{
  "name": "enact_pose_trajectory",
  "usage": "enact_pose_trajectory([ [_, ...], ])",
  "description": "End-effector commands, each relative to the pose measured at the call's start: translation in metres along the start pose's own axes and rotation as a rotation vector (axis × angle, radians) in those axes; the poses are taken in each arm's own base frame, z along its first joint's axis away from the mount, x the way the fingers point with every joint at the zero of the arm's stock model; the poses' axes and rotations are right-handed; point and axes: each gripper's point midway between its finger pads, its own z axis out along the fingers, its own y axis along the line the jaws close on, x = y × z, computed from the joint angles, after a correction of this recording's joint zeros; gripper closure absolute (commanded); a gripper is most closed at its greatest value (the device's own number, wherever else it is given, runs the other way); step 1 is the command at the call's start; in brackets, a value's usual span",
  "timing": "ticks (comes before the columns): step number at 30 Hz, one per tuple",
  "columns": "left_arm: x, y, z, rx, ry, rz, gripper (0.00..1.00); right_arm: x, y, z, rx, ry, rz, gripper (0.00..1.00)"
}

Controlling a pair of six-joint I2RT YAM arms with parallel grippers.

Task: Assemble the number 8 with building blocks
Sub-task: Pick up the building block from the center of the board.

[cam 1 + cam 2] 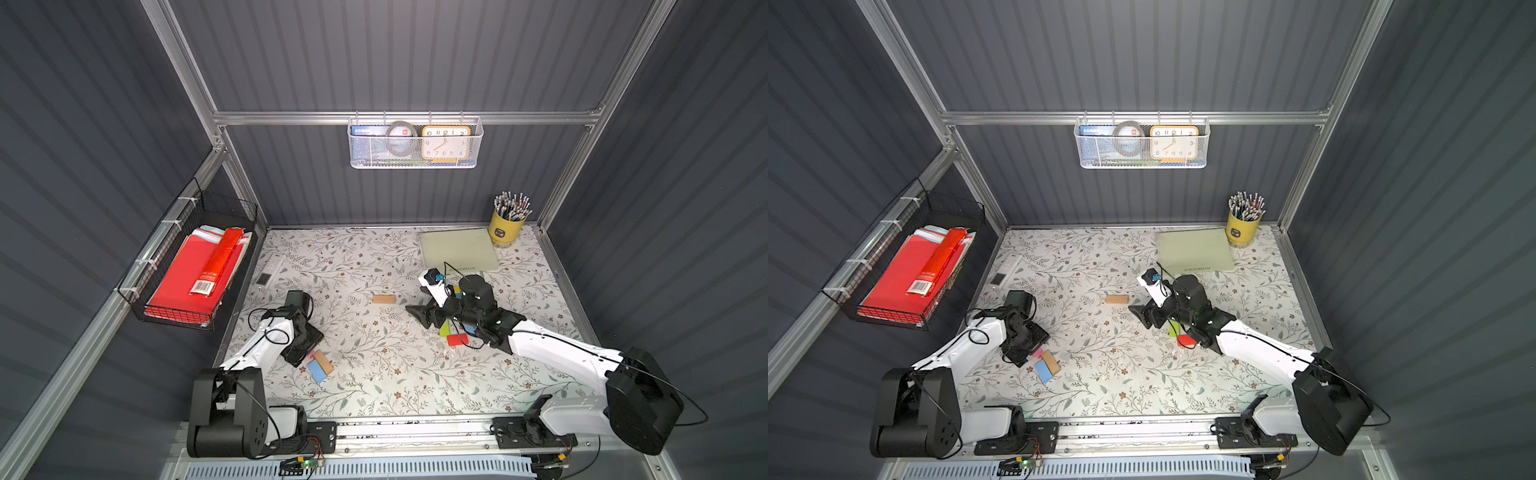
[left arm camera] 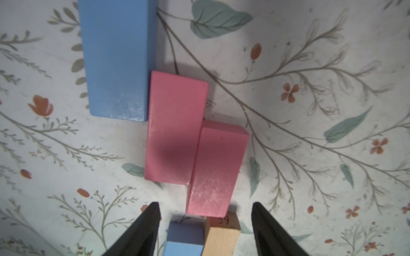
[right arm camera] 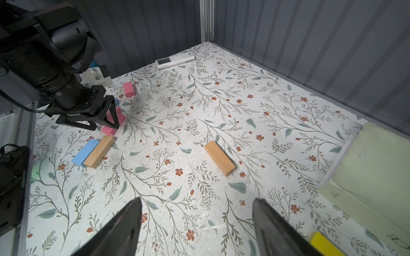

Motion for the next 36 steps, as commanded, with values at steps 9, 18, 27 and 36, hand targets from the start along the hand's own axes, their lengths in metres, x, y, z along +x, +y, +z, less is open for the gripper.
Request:
enact_pose_trajectory([
  [9,-0.004,0.002,0.004,-0.034,-0.012,0.007,0.42,0.003,-0.001,-0.003,0.004,-0.004,0.013,0.18],
  [18,-0.004,0.005,0.009,-0.059,-0.008,0.011,0.56,0.009,-0.001,-0.005,0.010,0.010,0.011,0.18],
  [27,-0.021,-0.007,-0.004,-0.041,-0.069,0.054,0.83,0.013,-0.006,-0.004,0.031,0.024,0.049,0.18],
  [36,-0.029,-0.106,-0.072,0.054,-0.245,0.341,0.92,0.023,-0.043,0.001,0.110,0.103,0.275,0.17],
])
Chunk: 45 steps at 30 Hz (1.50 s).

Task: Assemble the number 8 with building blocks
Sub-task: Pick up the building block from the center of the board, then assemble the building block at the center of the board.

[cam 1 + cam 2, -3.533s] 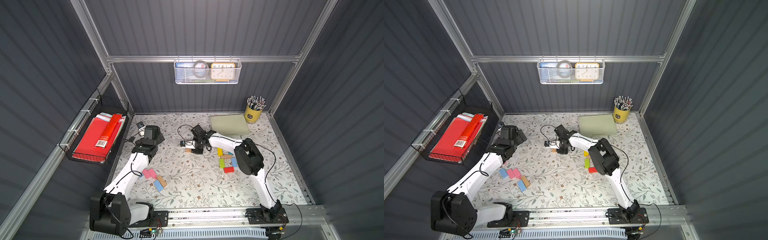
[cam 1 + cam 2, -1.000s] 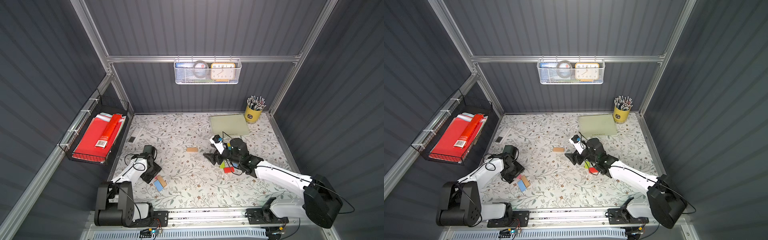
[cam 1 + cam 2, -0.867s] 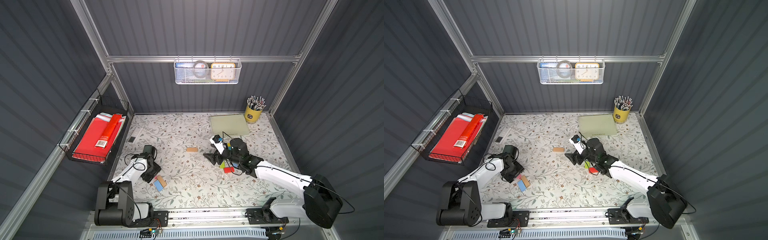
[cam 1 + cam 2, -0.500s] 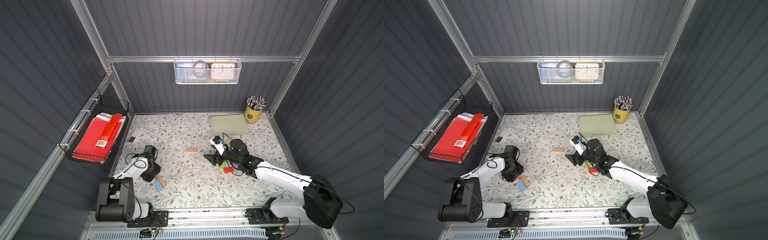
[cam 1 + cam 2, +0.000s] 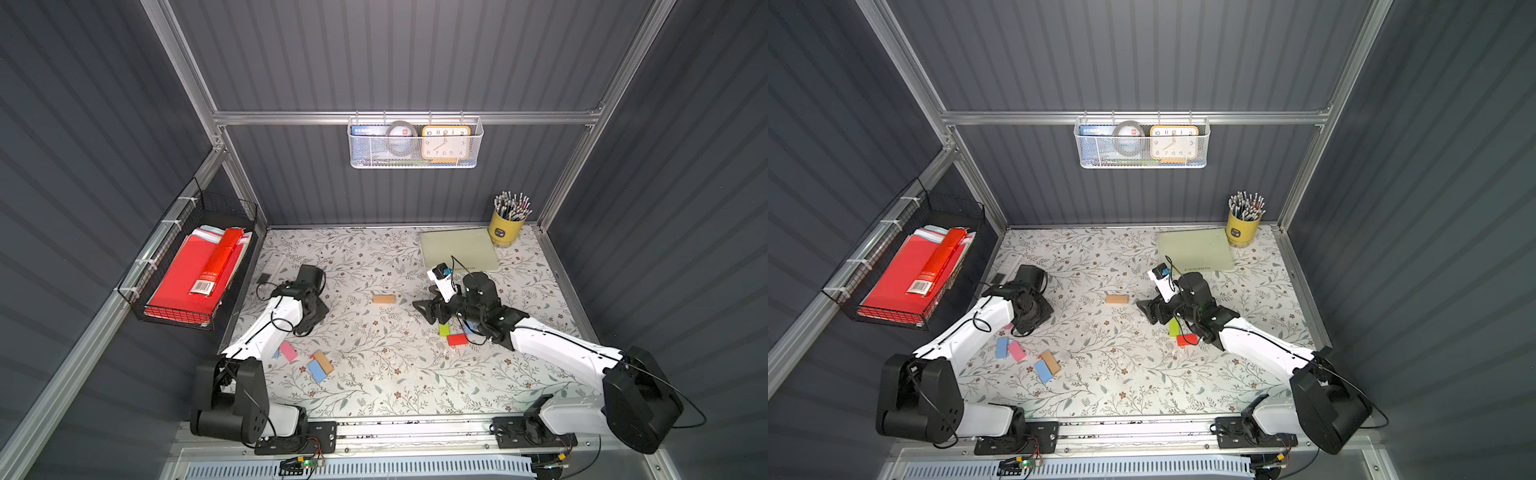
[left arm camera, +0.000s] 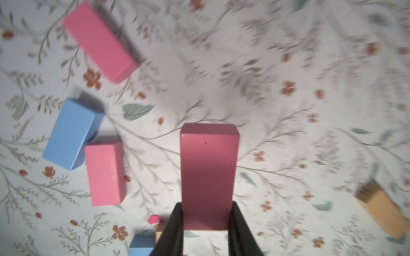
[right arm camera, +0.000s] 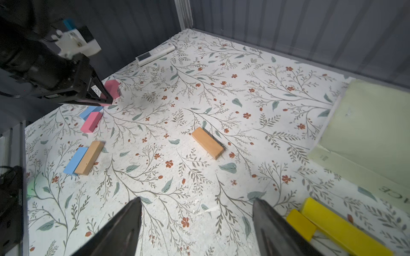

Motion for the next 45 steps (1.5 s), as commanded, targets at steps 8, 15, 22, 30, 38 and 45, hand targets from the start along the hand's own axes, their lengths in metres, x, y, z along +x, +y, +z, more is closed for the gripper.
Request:
enact_pose_trajectory([
  [8,0.062,-0.082,0.012,-0.027,0.046,0.361,0.89,-0.004,-0.022,-0.001,0.108,0.030,0.108,0.17],
  [15,0.104,-0.106,0.042,0.003,0.113,0.459,0.86,0.005,-0.026,0.001,0.125,0.068,0.123,0.17],
  [22,0.120,-0.117,0.056,0.014,0.154,0.508,0.84,0.009,-0.028,0.001,0.140,0.076,0.128,0.17],
  [30,0.123,-0.123,0.064,0.018,0.165,0.531,0.73,0.014,-0.029,0.005,0.136,0.093,0.131,0.17],
  [38,0.126,-0.123,0.067,0.021,0.179,0.543,0.63,0.021,-0.031,0.007,0.145,0.115,0.129,0.17],
  [45,0.124,-0.125,0.060,0.034,0.178,0.546,0.53,0.023,-0.031,0.011,0.138,0.124,0.135,0.17],
])
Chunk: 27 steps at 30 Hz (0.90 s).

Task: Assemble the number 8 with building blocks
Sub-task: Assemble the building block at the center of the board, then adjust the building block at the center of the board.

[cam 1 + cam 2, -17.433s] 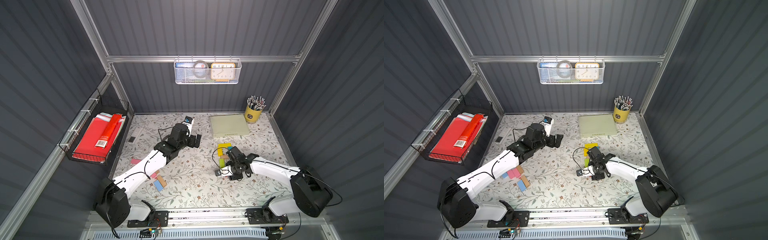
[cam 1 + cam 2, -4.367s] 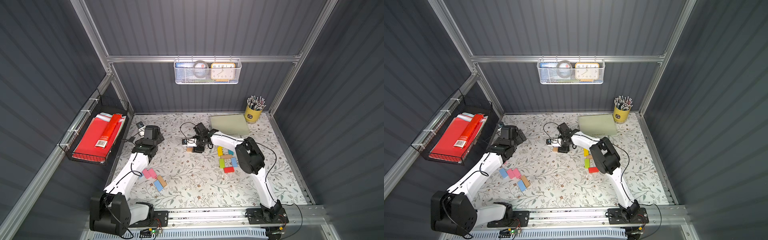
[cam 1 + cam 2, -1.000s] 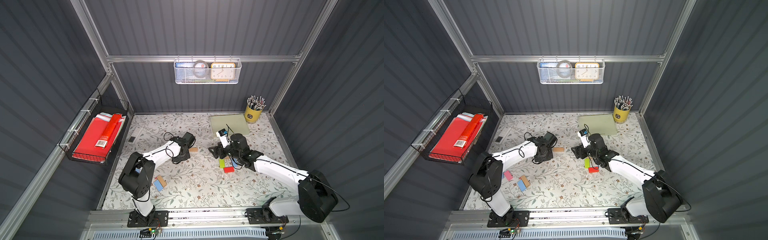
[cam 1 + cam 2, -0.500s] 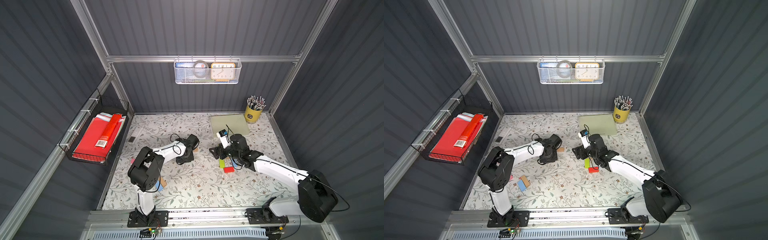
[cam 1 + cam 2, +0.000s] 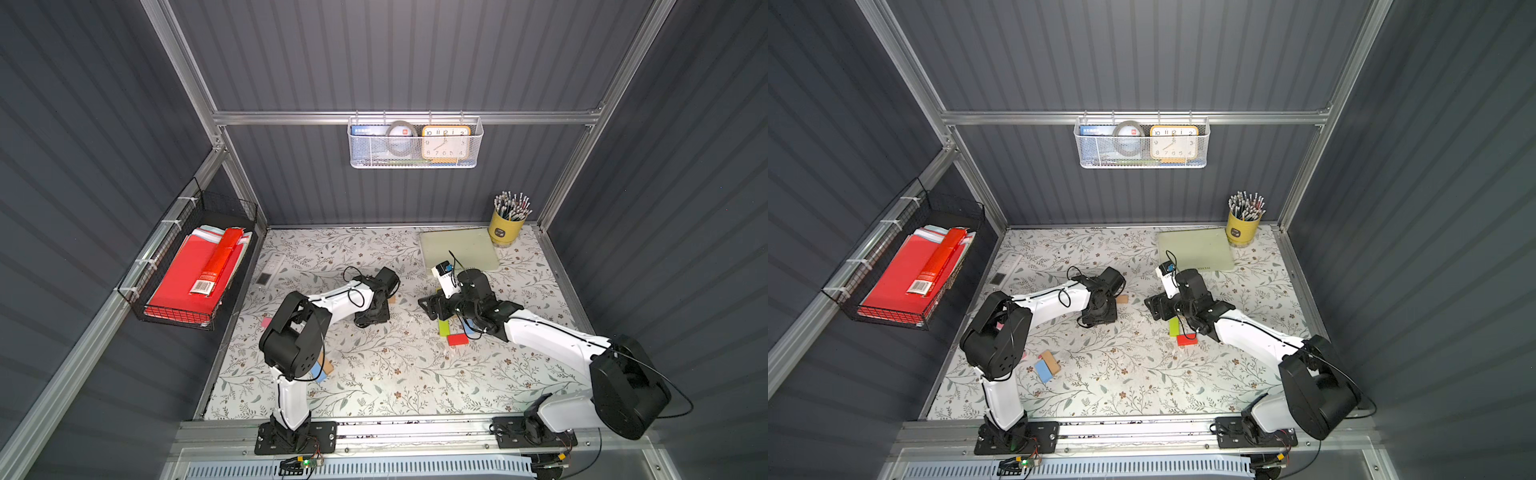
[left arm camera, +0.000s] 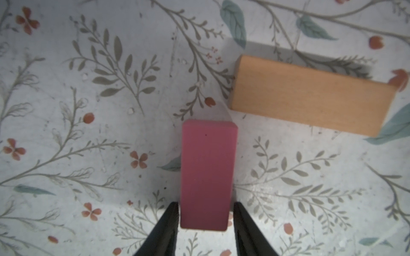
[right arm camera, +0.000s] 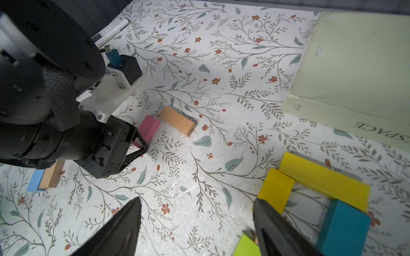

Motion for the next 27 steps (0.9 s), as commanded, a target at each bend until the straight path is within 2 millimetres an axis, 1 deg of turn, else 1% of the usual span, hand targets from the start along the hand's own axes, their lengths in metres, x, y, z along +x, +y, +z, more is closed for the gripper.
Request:
enact_pose_trajectory([
  [1,0.002,-0.003,-0.005,0.007,0.010,0.020,0.53,-0.007,-0.001,0.001,0.004,-0.006,0.003,0.17],
  [3,0.000,-0.005,-0.011,0.029,0.004,0.001,0.49,-0.006,-0.001,0.002,0.004,-0.002,0.003,0.17],
  [4,-0.013,-0.013,-0.023,0.054,-0.030,-0.015,0.47,-0.005,-0.001,0.003,0.004,0.001,0.003,0.17],
  [7,-0.026,-0.010,-0.043,0.049,-0.083,-0.027,0.36,-0.007,-0.002,0.007,0.008,0.005,-0.001,0.17],
  [10,-0.046,-0.001,-0.066,0.060,-0.151,-0.065,0.25,-0.007,-0.003,0.015,0.015,0.020,0.001,0.17],
  [12,-0.060,0.014,-0.081,0.086,-0.190,-0.110,0.20,-0.005,-0.002,0.024,0.030,0.037,-0.008,0.17],
  [13,-0.067,0.022,-0.086,0.094,-0.208,-0.131,0.20,-0.005,-0.001,0.028,0.039,0.045,-0.014,0.17],
  [15,-0.079,0.046,-0.094,0.097,-0.244,-0.177,0.19,-0.003,0.002,0.041,0.065,0.075,-0.043,0.16],
  [17,-0.088,0.063,-0.099,0.095,-0.273,-0.204,0.18,-0.001,0.004,0.055,0.087,0.099,-0.061,0.16],
  [18,-0.081,0.073,-0.088,0.072,-0.250,-0.204,0.19,-0.001,0.007,0.062,0.092,0.108,-0.072,0.16],
  [20,-0.080,0.082,-0.083,0.071,-0.242,-0.211,0.20,0.002,0.014,0.076,0.091,0.125,-0.096,0.16],
  [23,-0.075,0.090,-0.072,0.109,-0.214,-0.229,0.20,0.009,0.020,0.096,0.100,0.168,-0.121,0.16],
  [25,-0.074,0.096,-0.068,0.115,-0.210,-0.238,0.21,0.016,0.020,0.107,0.118,0.193,-0.131,0.16],
  [27,-0.074,0.098,-0.067,0.119,-0.218,-0.235,0.20,0.022,0.020,0.116,0.130,0.209,-0.137,0.17],
])
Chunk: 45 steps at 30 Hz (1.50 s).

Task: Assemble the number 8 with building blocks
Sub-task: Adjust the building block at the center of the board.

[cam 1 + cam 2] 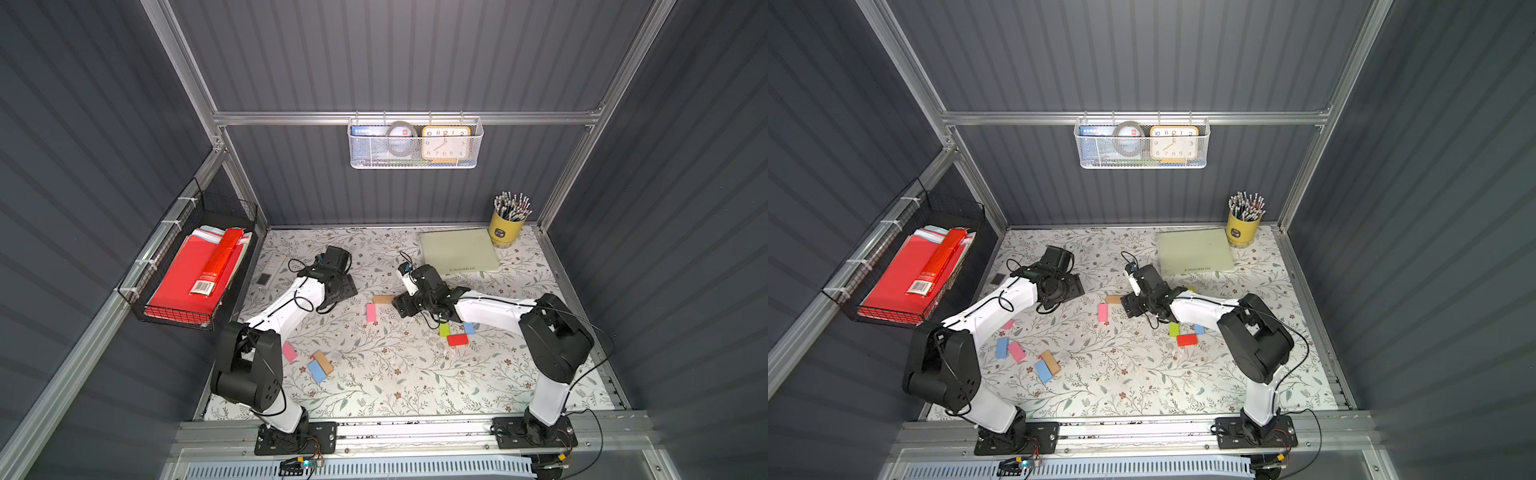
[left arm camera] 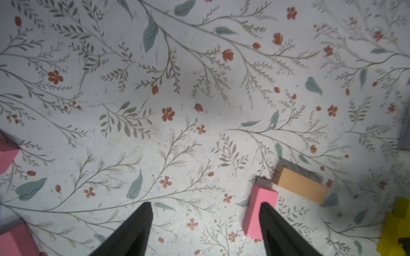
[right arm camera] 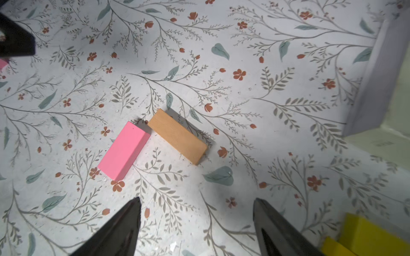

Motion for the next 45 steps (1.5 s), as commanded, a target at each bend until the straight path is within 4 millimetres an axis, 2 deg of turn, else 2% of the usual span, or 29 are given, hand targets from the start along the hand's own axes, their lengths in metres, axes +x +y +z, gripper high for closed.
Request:
enact_pose_trajectory([
  [1,-0.002,-0.003,-0.003,0.048,-0.014,0.029,0.19,0.011,-0.006,0.014,0.059,0.051,-0.016,0.16],
  [6,0.002,-0.001,-0.003,0.059,-0.018,0.032,0.10,0.015,-0.014,0.030,0.114,0.068,-0.002,0.17],
  [8,0.003,0.000,-0.002,0.055,-0.016,0.034,0.08,0.023,-0.020,0.034,0.150,0.097,0.003,0.17],
  [15,0.011,0.002,0.005,0.055,0.007,0.041,0.01,0.029,-0.026,0.049,0.181,0.117,-0.003,0.17],
  [26,0.022,0.006,0.013,0.050,0.032,0.072,0.01,0.032,-0.030,0.056,0.206,0.120,-0.011,0.17],
  [33,0.032,0.011,0.019,0.042,0.058,0.067,0.08,0.032,-0.030,0.059,0.205,0.120,-0.009,0.17],
  [36,0.035,0.010,0.020,0.052,0.064,0.063,0.09,0.025,-0.030,0.061,0.205,0.092,-0.005,0.17],
  [45,0.043,0.006,0.021,0.085,0.091,0.050,0.10,0.023,-0.025,0.060,0.172,0.089,-0.002,0.18],
])
